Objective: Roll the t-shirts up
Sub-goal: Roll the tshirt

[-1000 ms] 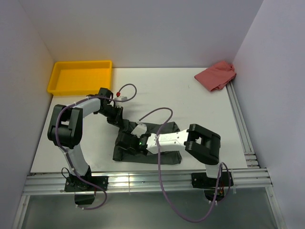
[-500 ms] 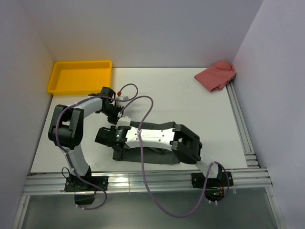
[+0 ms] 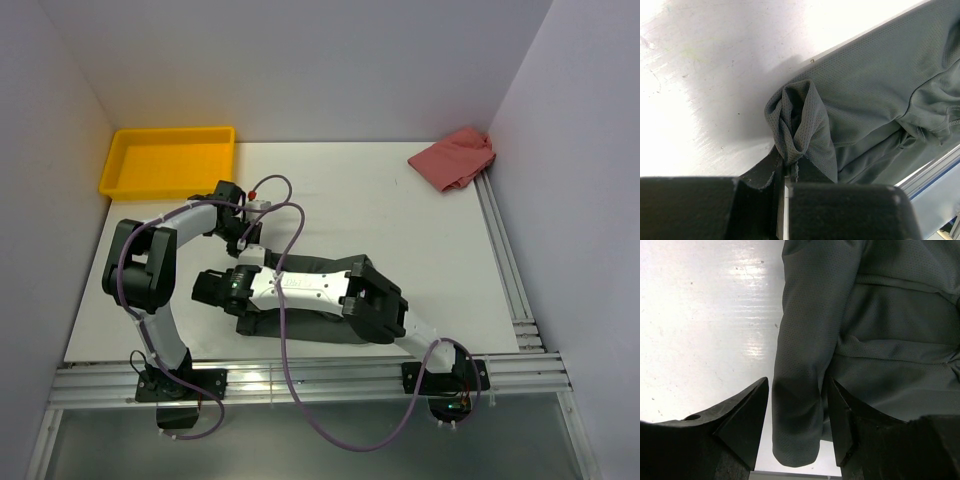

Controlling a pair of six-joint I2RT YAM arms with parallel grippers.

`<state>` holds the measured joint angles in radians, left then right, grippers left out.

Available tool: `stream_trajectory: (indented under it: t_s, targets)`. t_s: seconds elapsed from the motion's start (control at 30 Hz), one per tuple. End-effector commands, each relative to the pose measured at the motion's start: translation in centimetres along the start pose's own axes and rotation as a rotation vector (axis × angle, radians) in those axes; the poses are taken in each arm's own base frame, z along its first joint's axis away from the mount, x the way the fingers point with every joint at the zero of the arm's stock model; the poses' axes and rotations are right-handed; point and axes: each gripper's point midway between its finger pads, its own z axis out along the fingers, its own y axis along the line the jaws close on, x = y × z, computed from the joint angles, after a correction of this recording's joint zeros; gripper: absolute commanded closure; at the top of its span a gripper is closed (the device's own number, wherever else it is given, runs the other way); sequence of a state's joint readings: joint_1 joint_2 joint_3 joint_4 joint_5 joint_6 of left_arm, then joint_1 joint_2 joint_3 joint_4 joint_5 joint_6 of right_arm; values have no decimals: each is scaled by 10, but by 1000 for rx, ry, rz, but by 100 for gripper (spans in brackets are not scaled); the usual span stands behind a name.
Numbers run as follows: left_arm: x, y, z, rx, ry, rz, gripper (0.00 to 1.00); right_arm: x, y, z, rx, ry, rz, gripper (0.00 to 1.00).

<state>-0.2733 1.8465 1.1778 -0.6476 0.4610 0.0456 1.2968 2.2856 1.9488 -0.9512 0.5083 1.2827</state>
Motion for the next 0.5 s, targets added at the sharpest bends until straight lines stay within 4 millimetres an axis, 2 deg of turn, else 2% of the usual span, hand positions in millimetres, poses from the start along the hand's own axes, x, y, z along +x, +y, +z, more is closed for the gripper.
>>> stream_trajectory:
  t_s: [0.0,0.27,0.47]
  targets:
    - [-18,-1,-9,-34,-51,25,96,2,3,-2,-5,-2,-18,42]
    - [-19,1,-6,-46,-45,23,95,24,2,1,-20,36,-26,44]
    - [-21,4,-4,-53,-43,26,92,38,-2,3,-66,75,9,55]
